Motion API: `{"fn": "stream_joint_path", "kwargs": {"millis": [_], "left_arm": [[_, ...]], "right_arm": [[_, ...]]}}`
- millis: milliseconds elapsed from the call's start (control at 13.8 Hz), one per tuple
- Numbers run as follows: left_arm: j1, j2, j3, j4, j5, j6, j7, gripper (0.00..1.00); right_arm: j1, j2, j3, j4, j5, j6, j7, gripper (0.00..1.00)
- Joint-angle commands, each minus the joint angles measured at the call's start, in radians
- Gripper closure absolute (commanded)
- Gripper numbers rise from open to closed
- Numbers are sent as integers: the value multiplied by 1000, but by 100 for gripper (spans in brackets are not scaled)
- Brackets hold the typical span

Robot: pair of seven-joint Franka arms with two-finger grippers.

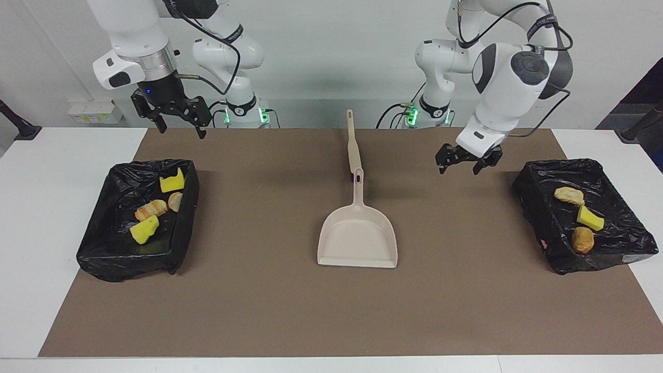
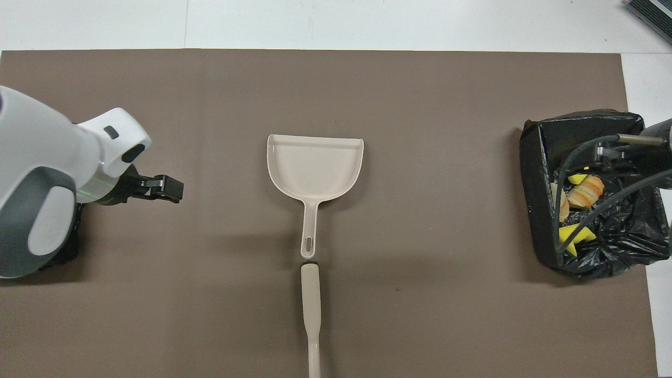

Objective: Sweep and dump trash in bin
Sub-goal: 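Release the dustpan and withdraw the left gripper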

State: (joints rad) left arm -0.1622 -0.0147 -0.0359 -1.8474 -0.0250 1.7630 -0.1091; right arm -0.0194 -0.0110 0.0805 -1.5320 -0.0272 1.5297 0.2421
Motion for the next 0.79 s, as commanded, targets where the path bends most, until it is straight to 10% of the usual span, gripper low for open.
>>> {"fn": "stream_joint_path", "kwargs": {"millis": [0, 361, 722], "left_arm": [[55, -4, -15, 94, 31, -97, 37, 0], [93, -4, -12, 314, 36, -316, 39, 0], [110, -34, 11, 301, 43, -297, 55, 0]], "right_arm": [[-7, 3, 1, 6, 15, 7, -10, 0], [-8, 3, 1, 4, 13, 17, -12, 0], [-13, 2, -1, 4, 15, 15, -12, 0]]}}
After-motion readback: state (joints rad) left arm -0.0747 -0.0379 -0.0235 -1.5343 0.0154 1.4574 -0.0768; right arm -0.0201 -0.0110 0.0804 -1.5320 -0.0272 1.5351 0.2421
